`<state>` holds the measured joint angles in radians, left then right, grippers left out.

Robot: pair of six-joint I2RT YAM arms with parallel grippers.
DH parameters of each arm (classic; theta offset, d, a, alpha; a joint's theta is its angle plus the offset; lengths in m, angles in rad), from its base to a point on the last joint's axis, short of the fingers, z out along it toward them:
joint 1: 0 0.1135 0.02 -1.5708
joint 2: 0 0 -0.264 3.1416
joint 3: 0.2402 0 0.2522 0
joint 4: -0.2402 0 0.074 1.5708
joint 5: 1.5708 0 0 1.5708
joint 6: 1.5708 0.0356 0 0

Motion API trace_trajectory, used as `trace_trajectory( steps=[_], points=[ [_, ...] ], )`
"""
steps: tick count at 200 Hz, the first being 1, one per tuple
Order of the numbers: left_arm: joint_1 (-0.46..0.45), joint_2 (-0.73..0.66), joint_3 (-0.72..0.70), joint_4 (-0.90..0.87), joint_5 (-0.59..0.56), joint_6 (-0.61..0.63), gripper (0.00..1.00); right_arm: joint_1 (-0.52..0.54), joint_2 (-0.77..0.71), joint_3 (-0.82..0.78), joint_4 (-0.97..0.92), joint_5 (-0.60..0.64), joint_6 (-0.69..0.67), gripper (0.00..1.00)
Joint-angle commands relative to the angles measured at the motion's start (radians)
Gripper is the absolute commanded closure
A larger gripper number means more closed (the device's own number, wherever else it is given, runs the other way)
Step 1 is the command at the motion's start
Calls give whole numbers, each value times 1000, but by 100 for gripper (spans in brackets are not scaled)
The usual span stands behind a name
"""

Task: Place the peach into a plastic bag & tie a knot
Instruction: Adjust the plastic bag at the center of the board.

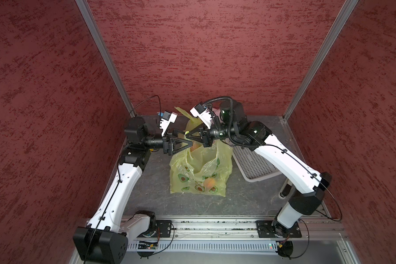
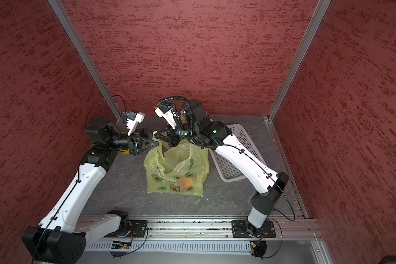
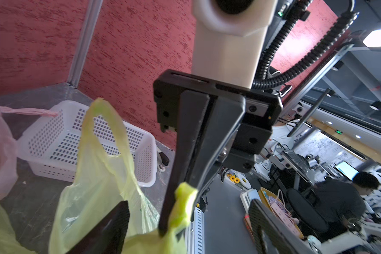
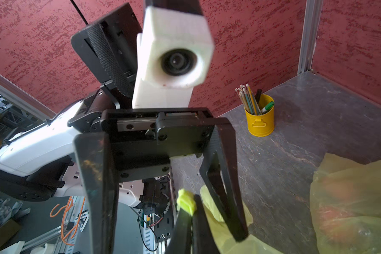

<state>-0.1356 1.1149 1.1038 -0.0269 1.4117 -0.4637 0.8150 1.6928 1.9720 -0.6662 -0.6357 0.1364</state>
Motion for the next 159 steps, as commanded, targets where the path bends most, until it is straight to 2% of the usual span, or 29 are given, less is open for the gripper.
trace_trajectory(
  steps=[1, 13, 47, 96, 159],
  points=[
    [-32, 12, 18, -16, 72, 22, 17, -9, -7, 32, -12, -16, -24, 100],
    [-36, 7, 7, -54, 73, 48, 20, -16, -7, 31, -9, -20, -23, 100],
    [-34, -6, -39, -74, 71, 55, 44, -29, -14, 24, 4, -25, -18, 100],
    [-29, -3, -73, -127, 49, 90, 56, -49, -51, -18, 47, -12, 1, 100],
    [-16, -6, -106, -106, 12, 78, 68, -72, -97, -81, 81, 6, 19, 100]
  ],
)
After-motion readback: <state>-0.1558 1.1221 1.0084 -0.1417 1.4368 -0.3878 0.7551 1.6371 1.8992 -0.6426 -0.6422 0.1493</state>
